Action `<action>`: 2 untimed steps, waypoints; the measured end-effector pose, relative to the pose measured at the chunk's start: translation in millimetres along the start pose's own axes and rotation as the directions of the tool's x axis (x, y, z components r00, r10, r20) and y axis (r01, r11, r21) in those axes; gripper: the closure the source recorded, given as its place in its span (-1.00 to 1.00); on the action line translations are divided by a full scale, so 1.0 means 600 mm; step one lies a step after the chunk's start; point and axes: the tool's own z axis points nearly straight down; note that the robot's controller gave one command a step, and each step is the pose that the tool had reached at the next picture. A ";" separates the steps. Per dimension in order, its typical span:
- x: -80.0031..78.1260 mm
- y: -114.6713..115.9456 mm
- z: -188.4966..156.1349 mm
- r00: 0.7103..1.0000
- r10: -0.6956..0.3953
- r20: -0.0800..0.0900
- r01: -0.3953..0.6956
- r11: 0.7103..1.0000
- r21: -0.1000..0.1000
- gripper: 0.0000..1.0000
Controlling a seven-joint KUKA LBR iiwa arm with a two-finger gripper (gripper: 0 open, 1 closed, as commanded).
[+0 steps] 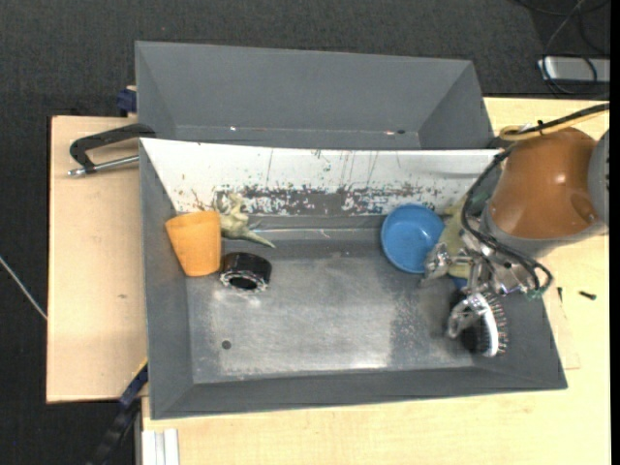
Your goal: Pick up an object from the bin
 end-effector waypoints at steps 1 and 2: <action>-0.031 0.008 -0.001 0.969 -0.247 -0.019 0.247 0.969 -0.010 -1.00; -0.042 0.000 -0.002 0.969 -0.246 0.013 0.246 0.969 0.016 1.00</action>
Offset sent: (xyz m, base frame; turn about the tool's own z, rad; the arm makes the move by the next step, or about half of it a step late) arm 0.0250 0.0044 0.0012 -0.2498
